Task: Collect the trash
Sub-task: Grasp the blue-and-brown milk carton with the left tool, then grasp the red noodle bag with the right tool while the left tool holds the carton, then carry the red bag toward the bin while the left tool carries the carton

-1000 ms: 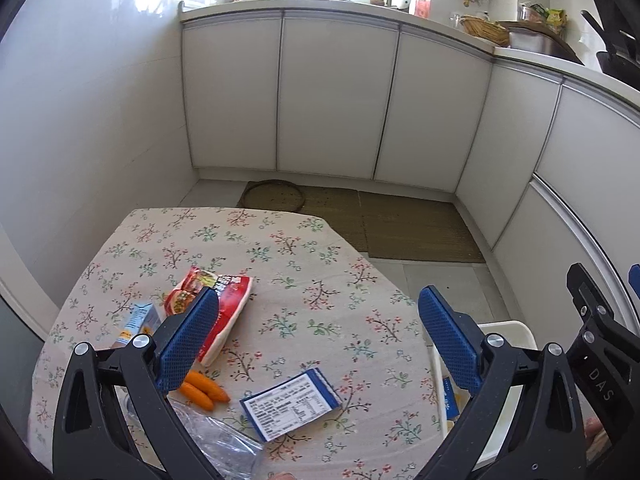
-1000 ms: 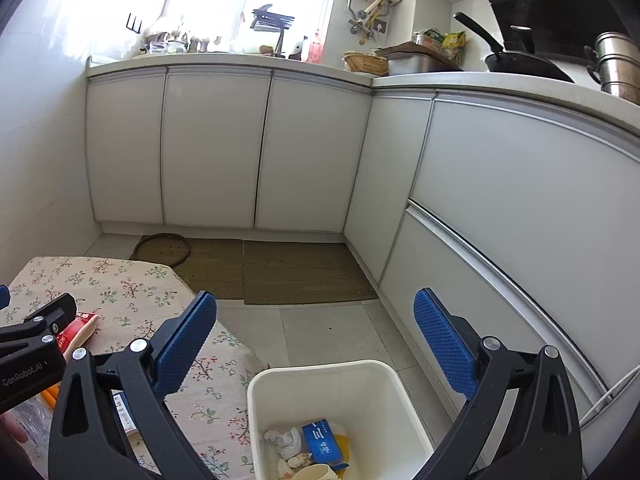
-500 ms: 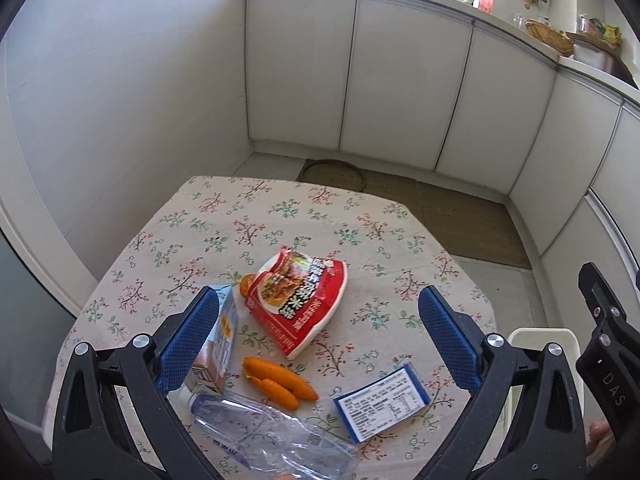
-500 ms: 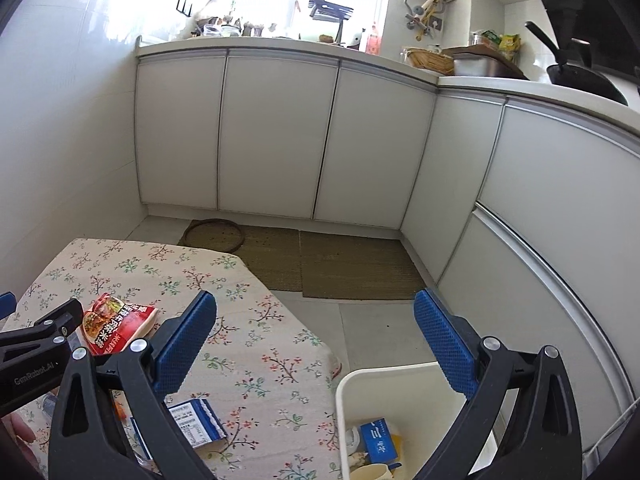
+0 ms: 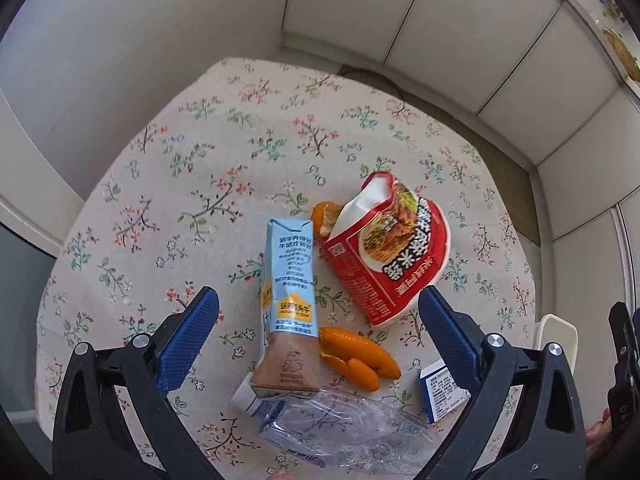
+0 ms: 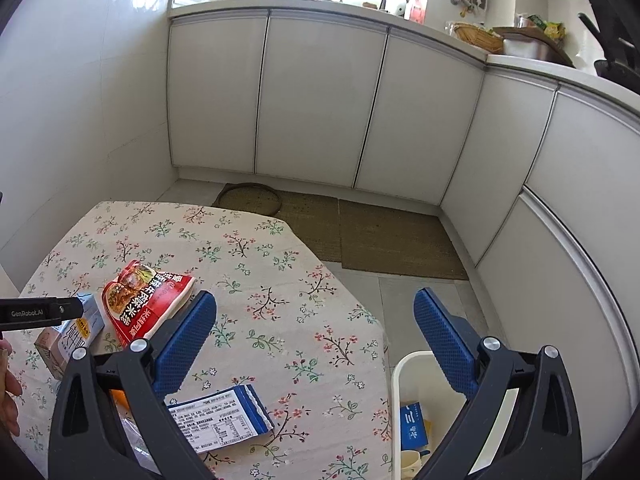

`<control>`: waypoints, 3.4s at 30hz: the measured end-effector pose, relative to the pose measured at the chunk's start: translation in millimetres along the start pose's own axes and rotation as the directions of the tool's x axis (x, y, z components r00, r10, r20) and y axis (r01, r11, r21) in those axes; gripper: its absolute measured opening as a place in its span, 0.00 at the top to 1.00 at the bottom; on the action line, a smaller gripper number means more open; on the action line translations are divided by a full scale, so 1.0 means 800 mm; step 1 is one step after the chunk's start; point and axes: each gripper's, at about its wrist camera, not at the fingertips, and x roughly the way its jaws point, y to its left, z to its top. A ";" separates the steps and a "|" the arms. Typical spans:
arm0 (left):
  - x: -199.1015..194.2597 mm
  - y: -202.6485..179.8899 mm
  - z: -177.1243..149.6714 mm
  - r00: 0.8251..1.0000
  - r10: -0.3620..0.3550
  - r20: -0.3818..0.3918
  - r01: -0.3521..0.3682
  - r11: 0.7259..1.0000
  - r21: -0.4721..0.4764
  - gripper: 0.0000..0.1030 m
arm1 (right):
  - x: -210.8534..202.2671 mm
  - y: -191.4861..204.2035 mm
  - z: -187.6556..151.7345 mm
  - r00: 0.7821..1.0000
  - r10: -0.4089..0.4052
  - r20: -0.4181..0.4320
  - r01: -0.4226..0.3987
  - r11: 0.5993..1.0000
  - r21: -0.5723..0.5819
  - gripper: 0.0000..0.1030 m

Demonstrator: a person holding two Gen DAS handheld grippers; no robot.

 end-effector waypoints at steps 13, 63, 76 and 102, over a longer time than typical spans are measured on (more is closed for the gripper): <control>0.026 0.013 -0.016 0.997 -0.036 -0.068 0.039 0.998 0.040 0.74 | 0.060 0.010 -0.019 0.954 0.194 -0.228 -0.175 0.979 0.100 0.07; -0.114 0.048 0.001 0.966 -0.128 0.226 0.143 0.988 -0.050 0.75 | 0.107 0.141 0.012 0.699 0.682 -0.213 -0.630 0.729 0.268 0.95; -0.138 0.025 0.003 0.945 -0.172 0.277 0.188 0.982 -0.029 0.75 | 0.060 0.082 0.038 0.780 0.618 -0.099 -0.585 0.776 0.237 0.95; -0.159 -0.099 -0.018 0.900 -0.324 0.293 0.295 0.945 0.140 0.75 | -0.023 -0.087 0.034 0.944 0.324 0.063 -0.330 0.910 0.251 0.95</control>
